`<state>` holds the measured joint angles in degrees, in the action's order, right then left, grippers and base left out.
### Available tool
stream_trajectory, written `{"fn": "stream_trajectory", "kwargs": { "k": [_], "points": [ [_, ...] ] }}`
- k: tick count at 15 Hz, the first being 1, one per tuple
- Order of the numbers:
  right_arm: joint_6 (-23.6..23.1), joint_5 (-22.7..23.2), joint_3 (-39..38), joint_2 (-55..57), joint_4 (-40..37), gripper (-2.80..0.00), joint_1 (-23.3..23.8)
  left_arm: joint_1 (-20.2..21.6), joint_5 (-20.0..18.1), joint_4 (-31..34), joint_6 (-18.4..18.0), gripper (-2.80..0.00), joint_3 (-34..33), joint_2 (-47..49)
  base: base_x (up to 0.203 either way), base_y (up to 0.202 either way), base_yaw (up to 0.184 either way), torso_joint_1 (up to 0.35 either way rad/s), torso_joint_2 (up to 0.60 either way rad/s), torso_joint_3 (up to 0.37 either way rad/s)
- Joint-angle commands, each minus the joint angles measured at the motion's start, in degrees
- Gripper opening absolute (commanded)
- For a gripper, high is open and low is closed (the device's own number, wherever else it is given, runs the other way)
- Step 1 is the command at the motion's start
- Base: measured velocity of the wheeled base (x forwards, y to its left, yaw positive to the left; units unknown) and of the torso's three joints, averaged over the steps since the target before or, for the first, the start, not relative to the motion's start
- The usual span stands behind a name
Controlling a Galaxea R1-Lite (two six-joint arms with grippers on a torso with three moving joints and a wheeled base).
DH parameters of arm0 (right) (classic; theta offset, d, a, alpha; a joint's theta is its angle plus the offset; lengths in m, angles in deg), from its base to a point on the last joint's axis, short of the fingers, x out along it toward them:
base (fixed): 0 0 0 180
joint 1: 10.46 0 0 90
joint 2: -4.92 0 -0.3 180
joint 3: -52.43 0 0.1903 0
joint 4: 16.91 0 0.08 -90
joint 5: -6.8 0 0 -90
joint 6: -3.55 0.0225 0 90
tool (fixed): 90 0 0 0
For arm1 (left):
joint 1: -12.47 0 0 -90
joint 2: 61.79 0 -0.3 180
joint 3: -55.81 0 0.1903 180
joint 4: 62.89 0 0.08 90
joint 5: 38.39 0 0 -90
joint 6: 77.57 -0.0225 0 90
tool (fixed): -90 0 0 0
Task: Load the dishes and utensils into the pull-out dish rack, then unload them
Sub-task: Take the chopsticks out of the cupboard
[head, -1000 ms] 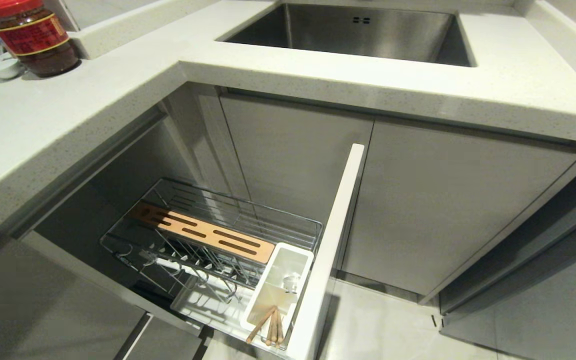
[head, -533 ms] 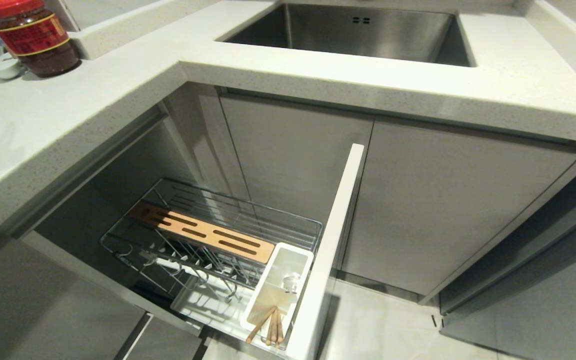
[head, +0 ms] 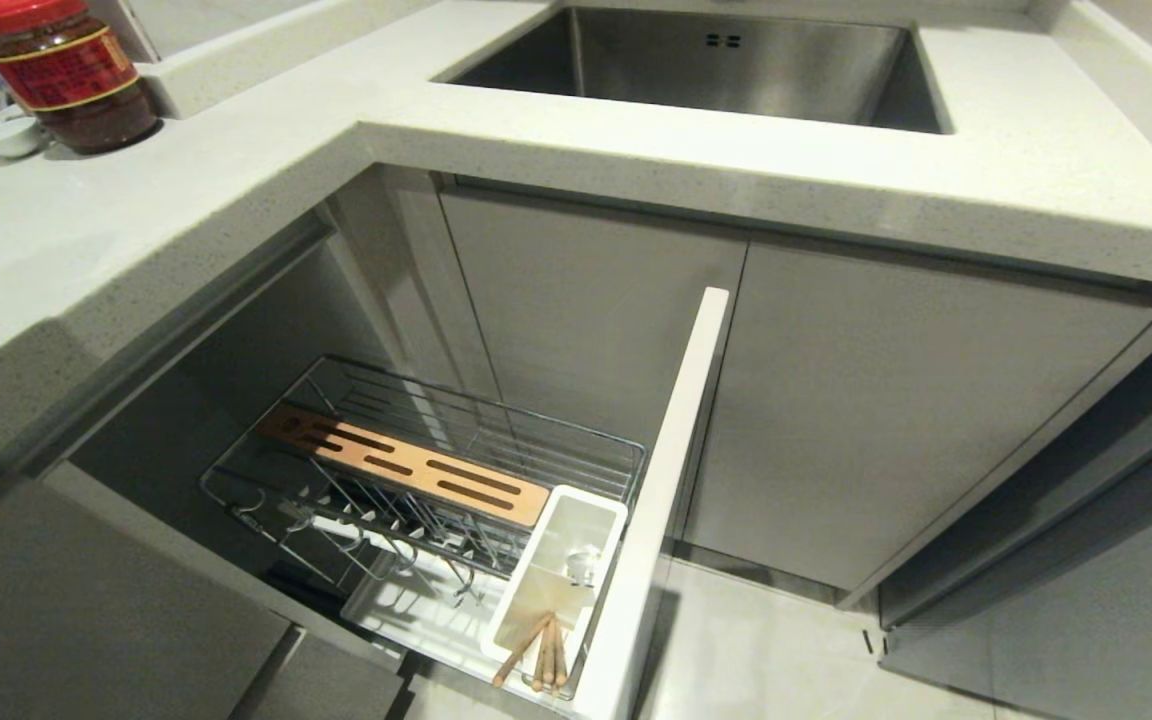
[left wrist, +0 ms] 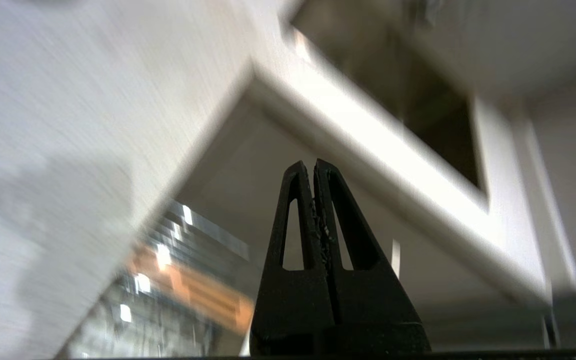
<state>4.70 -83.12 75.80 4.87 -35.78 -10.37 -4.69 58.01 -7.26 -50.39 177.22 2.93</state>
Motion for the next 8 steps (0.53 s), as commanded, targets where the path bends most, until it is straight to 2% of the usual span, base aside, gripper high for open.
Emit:
{"fn": "stream_trajectory", "kwargs": {
  "k": [1,3,8],
  "points": [
    [0.0,0.0,-1.5,0.0,0.1,-2.80,0.0,-9.2,-0.6,6.1,-0.1,-2.80,-0.1,6.4,0.000,0.000,0.000,0.000,0.00,0.000],
    [0.0,0.0,-1.5,0.0,0.1,-2.80,0.0,-13.8,-0.8,13.6,-0.2,-2.80,0.5,11.3,0.000,0.000,0.000,0.000,0.00,0.000],
    [0.0,0.0,-1.5,0.0,0.1,-2.80,0.0,-16.9,-0.8,31.2,-0.4,-2.80,4.8,23.7,0.000,0.000,0.000,0.000,0.00,0.000]
  ]
}}
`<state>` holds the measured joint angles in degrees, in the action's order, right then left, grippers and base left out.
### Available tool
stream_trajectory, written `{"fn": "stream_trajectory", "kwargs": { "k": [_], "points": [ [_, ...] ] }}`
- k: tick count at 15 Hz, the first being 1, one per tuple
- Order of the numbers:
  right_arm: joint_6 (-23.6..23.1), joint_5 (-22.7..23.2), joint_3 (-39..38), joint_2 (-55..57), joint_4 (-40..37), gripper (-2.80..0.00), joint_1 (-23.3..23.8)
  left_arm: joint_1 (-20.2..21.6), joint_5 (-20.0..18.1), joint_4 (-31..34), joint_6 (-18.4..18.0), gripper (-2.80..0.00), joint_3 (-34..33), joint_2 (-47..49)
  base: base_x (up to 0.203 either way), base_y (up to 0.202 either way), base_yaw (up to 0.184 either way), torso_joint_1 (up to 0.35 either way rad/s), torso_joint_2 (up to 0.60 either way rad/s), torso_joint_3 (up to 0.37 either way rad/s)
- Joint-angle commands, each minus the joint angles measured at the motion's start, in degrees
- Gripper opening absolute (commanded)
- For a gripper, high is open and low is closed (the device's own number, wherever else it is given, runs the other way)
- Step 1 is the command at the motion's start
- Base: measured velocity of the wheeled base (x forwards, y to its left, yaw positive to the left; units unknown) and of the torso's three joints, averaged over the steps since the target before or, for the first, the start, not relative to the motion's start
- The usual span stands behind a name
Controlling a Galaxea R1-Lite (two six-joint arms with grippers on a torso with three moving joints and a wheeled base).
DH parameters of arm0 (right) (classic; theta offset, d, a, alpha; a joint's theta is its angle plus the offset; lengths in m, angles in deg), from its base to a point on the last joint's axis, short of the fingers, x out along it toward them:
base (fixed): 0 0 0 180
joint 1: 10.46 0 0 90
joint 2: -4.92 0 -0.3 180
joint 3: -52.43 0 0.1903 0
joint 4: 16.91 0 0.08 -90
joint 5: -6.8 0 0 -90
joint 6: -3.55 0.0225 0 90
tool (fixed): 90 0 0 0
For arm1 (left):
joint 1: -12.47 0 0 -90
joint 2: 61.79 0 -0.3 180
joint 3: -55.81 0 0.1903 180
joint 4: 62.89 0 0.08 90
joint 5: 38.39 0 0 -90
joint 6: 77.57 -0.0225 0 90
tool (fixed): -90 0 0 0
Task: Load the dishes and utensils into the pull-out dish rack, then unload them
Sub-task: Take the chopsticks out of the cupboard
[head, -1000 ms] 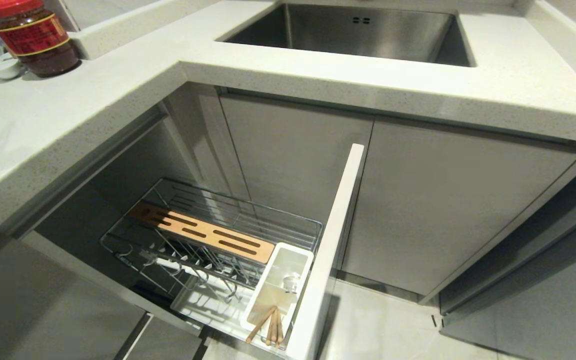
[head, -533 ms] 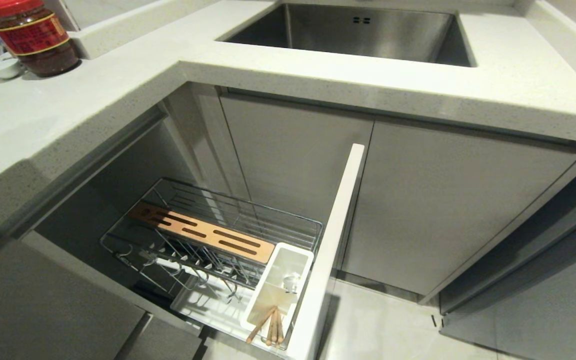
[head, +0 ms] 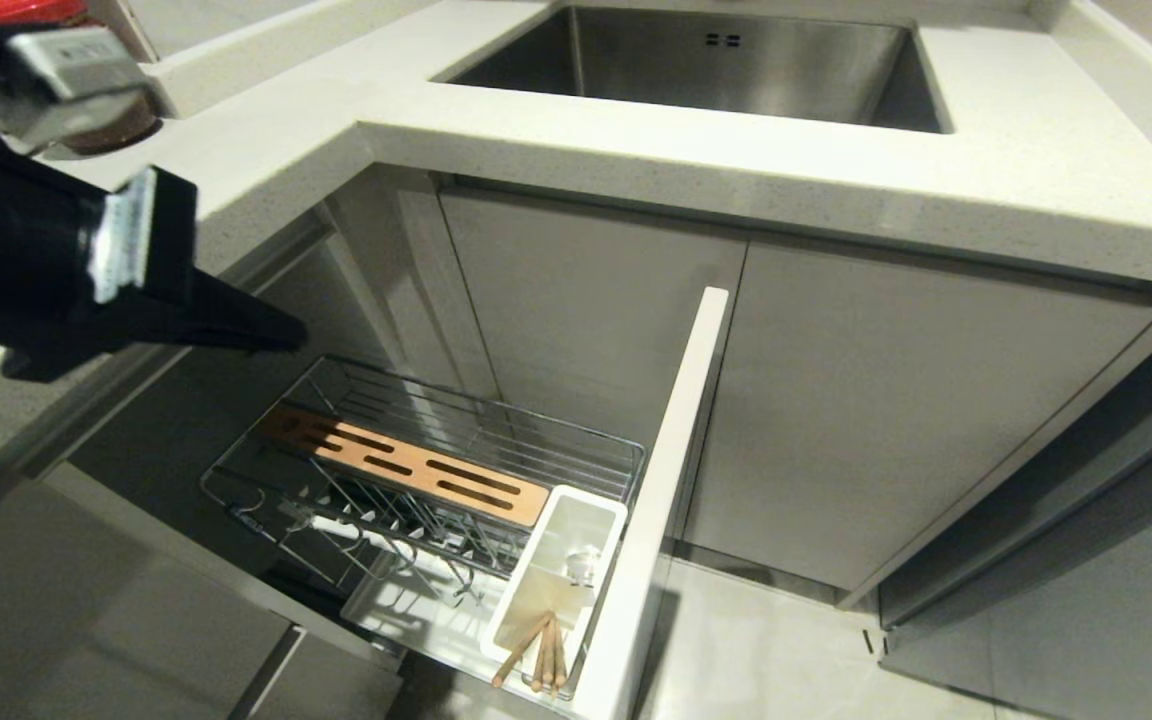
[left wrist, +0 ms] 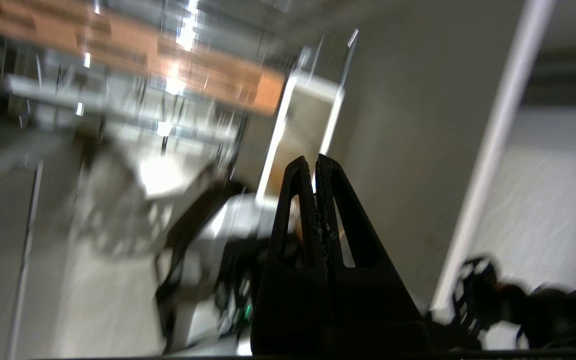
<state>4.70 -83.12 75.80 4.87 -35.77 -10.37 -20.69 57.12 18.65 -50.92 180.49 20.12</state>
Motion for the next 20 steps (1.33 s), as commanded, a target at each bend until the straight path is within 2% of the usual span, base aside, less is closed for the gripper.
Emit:
{"fn": "stream_trajectory", "kwargs": {
  "k": [1,3,4,5,6,10,14,16,20],
  "points": [
    [0.0,0.0,-1.5,0.0,0.1,-2.80,0.0,-1.4,0.1,9.1,0.1,-2.80,2.5,8.7,0.000,0.000,0.000,0.000,0.00,0.000],
    [0.0,0.0,-1.5,0.0,0.1,-2.80,0.0,-3.0,0.0,16.5,0.1,-2.80,4.3,13.2,0.000,0.000,0.000,0.000,0.00,0.000],
    [0.0,0.0,-1.5,0.0,0.1,-2.80,0.0,-3.4,-0.1,18.0,0.1,-2.80,4.7,15.3,0.000,0.000,0.000,0.000,0.00,0.000],
    [0.0,0.0,-1.5,0.0,0.1,-2.80,0.0,-3.7,-0.3,18.8,0.1,-0.67,4.8,17.4,0.000,0.000,0.000,0.000,0.00,0.000],
    [0.0,0.0,-1.5,0.0,0.0,-2.80,0.0,-3.9,-0.9,20.0,-0.1,0.00,4.7,19.1,0.000,0.000,0.000,0.000,0.00,0.000],
    [0.0,0.0,-1.5,0.0,0.1,-2.80,0.0,-4.4,-8.1,26.0,-4.9,0.00,5.1,26.5,0.000,0.000,0.000,0.000,0.00,0.000],
    [0.0,0.0,-1.5,0.0,0.1,-2.80,0.0,-3.4,-8.9,26.5,-6.2,0.00,4.8,33.0,0.000,0.000,0.000,0.000,0.00,0.000],
    [0.0,0.0,-1.5,0.0,0.1,-2.80,0.0,-3.2,-9.8,26.6,-8.5,0.00,4.4,36.1,0.000,0.000,0.000,0.000,0.00,0.000],
    [0.0,0.0,-1.5,0.0,0.1,-2.80,0.0,-3.0,-12.0,26.2,-9.1,0.00,4.4,40.0,0.000,0.000,0.000,0.000,0.00,0.000]
  ]
}}
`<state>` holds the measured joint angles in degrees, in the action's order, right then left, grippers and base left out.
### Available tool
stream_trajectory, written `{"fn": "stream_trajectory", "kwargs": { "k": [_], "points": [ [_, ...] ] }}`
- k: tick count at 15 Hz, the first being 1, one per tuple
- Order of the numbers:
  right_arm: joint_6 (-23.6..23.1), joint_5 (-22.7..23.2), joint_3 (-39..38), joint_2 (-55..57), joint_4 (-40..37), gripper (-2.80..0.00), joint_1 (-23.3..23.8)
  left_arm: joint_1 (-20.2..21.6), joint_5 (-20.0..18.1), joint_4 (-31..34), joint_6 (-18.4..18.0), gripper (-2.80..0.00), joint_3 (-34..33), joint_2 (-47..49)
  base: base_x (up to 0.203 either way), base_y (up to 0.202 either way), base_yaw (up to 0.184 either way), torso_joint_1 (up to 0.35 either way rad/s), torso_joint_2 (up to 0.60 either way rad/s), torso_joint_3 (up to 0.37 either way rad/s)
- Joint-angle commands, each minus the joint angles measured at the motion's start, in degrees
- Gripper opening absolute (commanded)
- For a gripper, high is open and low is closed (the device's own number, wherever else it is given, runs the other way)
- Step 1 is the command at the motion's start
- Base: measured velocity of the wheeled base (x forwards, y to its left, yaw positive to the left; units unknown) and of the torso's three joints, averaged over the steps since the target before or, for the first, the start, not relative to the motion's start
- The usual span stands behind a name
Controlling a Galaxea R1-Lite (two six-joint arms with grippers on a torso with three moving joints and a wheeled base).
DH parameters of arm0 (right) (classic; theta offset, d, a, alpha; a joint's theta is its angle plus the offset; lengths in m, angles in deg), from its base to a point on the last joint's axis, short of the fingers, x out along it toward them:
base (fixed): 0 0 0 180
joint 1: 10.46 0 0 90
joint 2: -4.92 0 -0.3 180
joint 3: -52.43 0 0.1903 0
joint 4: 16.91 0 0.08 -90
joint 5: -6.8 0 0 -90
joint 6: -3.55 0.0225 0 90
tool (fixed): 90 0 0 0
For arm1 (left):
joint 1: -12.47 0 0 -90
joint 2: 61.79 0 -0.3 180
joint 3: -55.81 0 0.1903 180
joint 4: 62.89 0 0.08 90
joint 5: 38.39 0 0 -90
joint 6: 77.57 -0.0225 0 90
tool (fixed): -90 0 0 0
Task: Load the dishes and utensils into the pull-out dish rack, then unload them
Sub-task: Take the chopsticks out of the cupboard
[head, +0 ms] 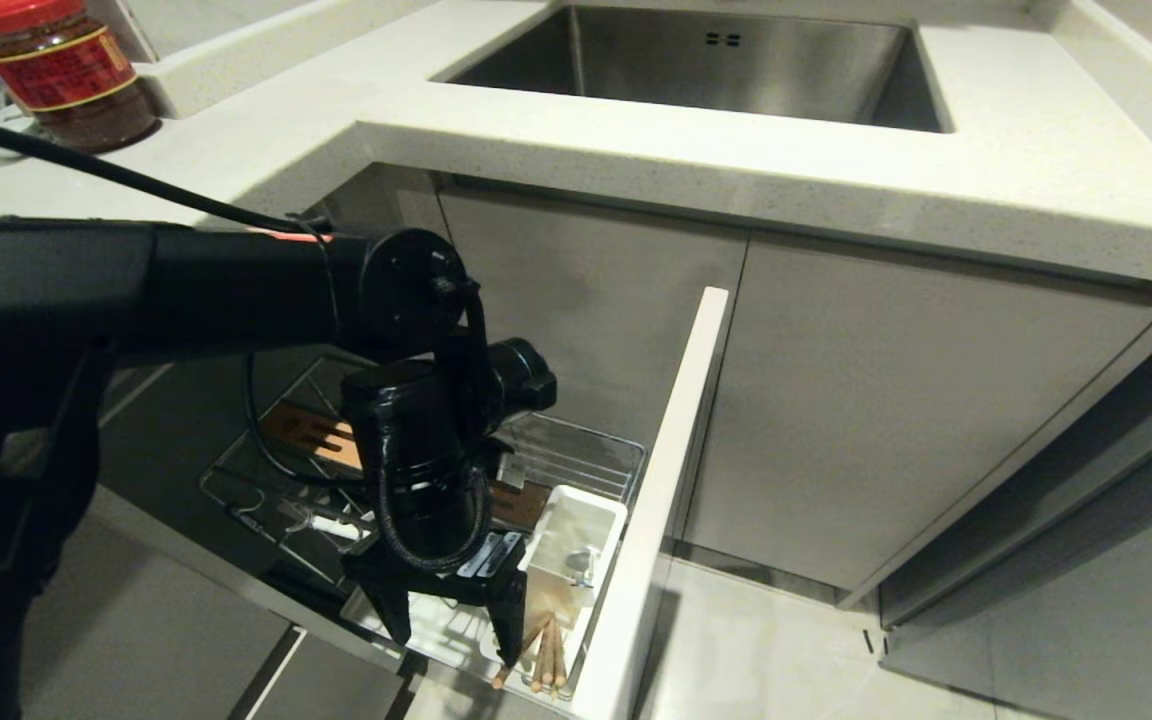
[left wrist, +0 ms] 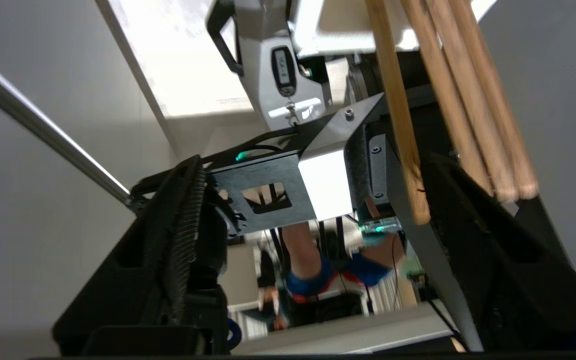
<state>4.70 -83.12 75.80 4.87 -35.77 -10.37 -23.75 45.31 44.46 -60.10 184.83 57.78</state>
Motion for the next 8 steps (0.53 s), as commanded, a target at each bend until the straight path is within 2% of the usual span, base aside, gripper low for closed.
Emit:
{"fn": "stream_trajectory", "kwargs": {
  "k": [1,4,8],
  "points": [
    [0.0,0.0,-1.5,0.0,0.0,-2.80,0.0,0.1,-0.3,0.5,-0.6,0.00,0.1,3.1,0.000,0.000,0.000,0.000,0.00,0.000],
    [0.0,0.0,-1.5,0.0,0.1,-2.80,0.0,0.9,-0.6,0.9,-3.4,0.00,-0.3,4.0,0.000,0.000,0.000,0.000,0.00,0.000],
    [0.0,0.0,-1.5,0.0,0.1,-2.80,0.0,0.8,-2.5,0.8,-5.3,0.00,-1.1,5.6,0.000,0.000,0.000,0.000,0.00,0.000]
  ]
}}
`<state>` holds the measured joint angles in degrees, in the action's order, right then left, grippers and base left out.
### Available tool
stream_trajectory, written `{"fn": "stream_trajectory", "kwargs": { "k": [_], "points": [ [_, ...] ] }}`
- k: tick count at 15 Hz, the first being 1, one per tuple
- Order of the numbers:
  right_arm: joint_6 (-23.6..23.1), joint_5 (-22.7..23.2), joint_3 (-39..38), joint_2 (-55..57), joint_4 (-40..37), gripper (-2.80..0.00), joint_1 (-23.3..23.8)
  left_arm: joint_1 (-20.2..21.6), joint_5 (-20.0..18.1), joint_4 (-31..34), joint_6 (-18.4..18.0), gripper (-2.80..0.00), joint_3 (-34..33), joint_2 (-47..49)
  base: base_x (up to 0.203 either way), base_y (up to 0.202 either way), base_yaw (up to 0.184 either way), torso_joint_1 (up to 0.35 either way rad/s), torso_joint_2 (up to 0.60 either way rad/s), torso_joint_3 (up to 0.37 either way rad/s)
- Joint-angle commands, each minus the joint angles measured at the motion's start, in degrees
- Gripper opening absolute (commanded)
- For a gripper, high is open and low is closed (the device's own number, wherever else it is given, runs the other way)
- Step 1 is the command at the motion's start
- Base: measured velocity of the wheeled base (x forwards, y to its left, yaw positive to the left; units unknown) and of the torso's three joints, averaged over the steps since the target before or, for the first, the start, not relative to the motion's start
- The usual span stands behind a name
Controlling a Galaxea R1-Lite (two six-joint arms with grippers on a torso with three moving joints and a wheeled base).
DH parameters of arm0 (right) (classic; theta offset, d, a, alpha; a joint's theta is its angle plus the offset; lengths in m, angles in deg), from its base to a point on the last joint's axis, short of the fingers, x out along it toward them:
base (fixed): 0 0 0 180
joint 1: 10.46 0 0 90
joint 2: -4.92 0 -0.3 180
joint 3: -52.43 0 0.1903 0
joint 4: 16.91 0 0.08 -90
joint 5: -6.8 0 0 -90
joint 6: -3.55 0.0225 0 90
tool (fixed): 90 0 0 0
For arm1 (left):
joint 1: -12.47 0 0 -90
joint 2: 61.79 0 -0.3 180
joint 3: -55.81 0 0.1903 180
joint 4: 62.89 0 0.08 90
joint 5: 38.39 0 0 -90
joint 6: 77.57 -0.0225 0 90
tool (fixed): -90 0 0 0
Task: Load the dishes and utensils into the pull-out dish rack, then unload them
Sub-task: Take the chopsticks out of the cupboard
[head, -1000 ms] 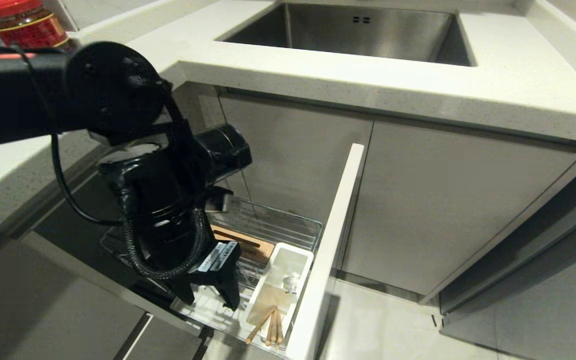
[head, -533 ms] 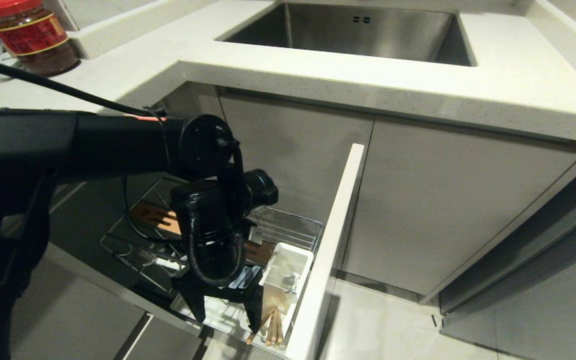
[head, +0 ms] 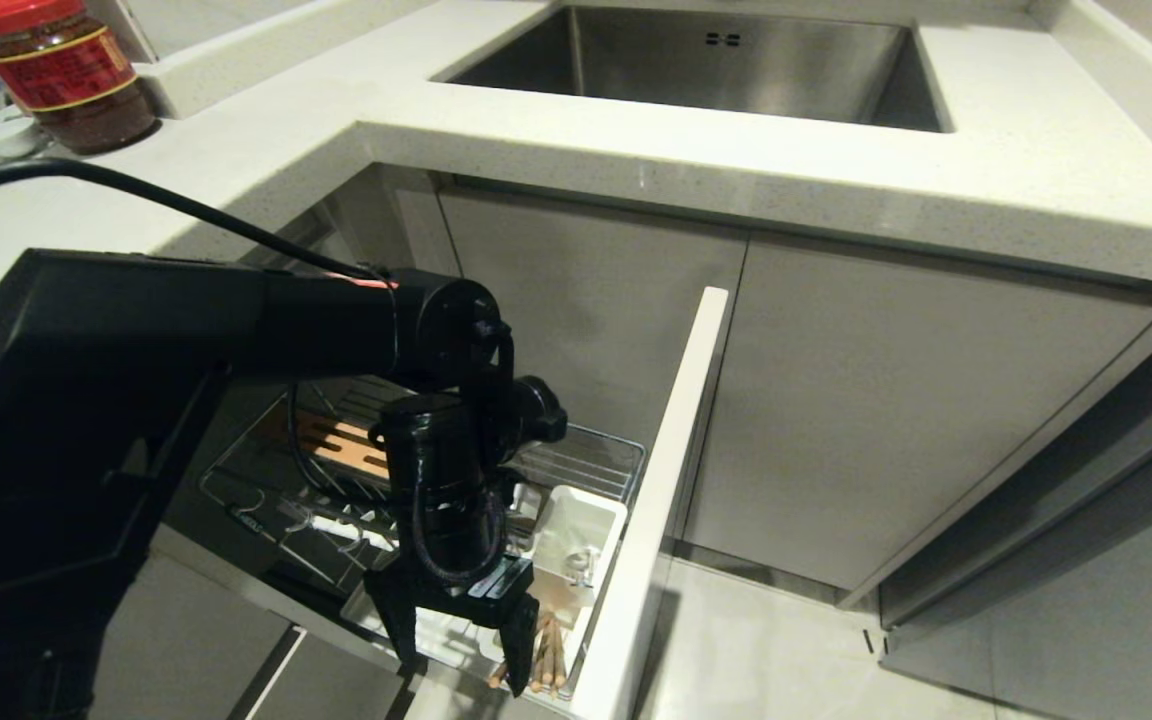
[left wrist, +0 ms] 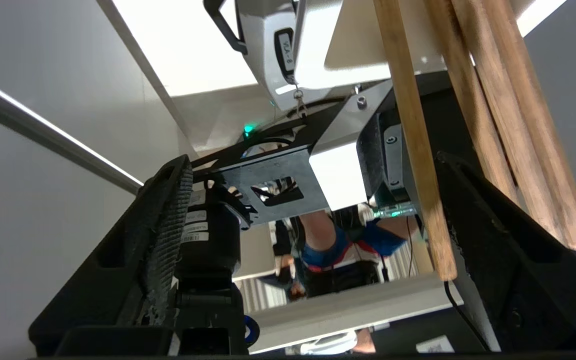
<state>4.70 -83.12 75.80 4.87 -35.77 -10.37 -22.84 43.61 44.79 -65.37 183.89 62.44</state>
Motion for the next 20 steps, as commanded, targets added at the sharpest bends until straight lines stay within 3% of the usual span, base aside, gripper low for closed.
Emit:
{"fn": "stream_trajectory", "kwargs": {
  "k": [1,3,4,15,20],
  "points": [
    [0.0,0.0,-1.5,0.0,0.1,-2.80,0.0,-0.1,-1.4,0.4,-0.1,0.00,0.0,1.0,0.000,0.000,0.000,0.000,0.00,0.000],
    [0.0,0.0,-1.5,0.0,0.1,-2.80,0.0,-0.1,-1.6,0.3,-0.1,0.00,0.1,1.5,0.000,0.000,0.000,0.000,0.00,0.000],
    [0.0,0.0,-1.5,0.0,0.0,-2.80,0.0,-0.1,-2.1,0.2,-0.1,-2.80,0.2,1.4,0.000,0.000,0.000,0.000,0.00,0.000],
    [0.0,0.0,-1.5,0.0,0.1,-2.80,0.0,-2.2,-7.1,2.3,0.5,-2.80,2.7,0.4,0.000,0.000,0.000,0.000,0.00,0.000],
    [0.0,0.0,-1.5,0.0,0.0,-2.80,0.0,-2.7,-5.6,3.3,0.5,-2.80,2.3,-3.9,0.000,0.000,0.000,0.000,0.00,0.000]
  ]
}}
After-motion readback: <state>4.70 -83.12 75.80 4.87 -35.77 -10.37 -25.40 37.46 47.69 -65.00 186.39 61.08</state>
